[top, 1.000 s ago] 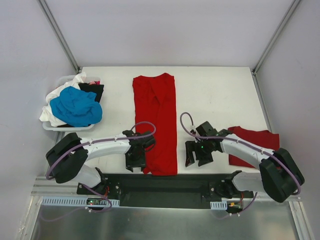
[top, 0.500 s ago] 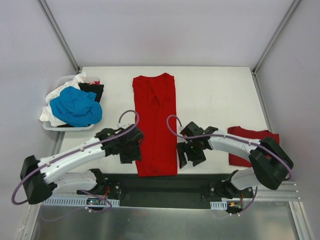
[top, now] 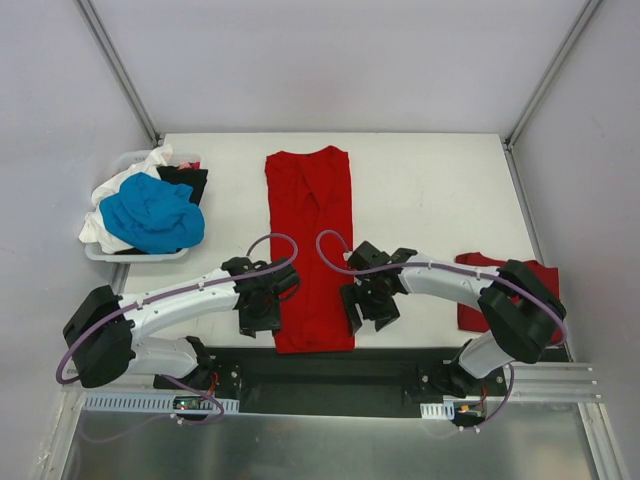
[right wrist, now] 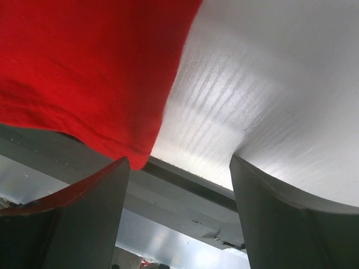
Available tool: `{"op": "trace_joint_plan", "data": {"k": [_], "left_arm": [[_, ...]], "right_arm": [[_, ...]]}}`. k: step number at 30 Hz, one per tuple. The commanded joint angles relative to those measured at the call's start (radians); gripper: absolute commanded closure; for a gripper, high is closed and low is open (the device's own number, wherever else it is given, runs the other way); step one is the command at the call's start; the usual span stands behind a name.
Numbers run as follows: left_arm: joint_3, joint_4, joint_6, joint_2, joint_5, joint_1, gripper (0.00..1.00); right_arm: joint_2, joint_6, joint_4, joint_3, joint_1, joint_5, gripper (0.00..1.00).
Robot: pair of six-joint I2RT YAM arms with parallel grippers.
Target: Fold and stack the t-shirts
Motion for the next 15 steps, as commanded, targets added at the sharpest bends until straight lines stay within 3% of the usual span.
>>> {"op": "trace_joint_plan", "data": {"k": [1,8,12,15], "left_arm": [[-0.031,0.064,0.031,-0.01,0.019,0.001,0.55],[-0.092,0.15,0.03,0.028,0.029,0.003,0.56],[-0.121,0.248,0.019,0.017,0.017,0.003,0.58],[-0.153,0.328,-0.015,-0.018,-0.004,0.003,0.58]], "right_arm": [[0.028,0.039,0.157,0.01,0.033,0.004,0.24],[0.04,0.087,0.209,-0.007,0.065,0.014,0.26],[0.016,0.133,0.313,-0.062,0.065,-0.004,0.38],[0.028,0.179,0.404,-0.091,0.065,-0.03,0.39]]}}
